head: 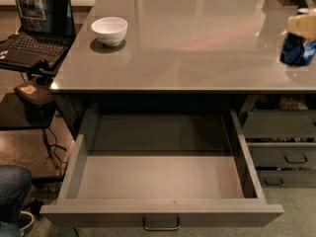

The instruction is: Place pepsi can into top drawer

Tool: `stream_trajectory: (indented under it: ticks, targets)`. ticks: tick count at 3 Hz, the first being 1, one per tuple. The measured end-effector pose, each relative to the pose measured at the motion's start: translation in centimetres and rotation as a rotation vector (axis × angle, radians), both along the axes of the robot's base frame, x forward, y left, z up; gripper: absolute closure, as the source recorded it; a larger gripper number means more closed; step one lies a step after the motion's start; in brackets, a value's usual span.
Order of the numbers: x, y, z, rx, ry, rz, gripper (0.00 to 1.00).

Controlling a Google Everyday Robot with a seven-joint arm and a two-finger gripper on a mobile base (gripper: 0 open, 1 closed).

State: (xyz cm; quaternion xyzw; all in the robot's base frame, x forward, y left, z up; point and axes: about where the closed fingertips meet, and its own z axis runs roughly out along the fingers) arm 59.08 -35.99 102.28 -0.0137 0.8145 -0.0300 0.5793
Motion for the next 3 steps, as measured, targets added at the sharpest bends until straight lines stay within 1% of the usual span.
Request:
stream_trajectory:
  ticks: [1, 2, 3]
  targets:
    - [-3.8, 2.9, -0.8, -0.008, -0.074, 0.010, 1.00]
    - [-3.9, 5.0, -3.8, 0.011, -0.073, 0.039, 1.00]
    - [-3.9, 4.9, -3.9, 0.011, -0.073, 0.039, 1.00]
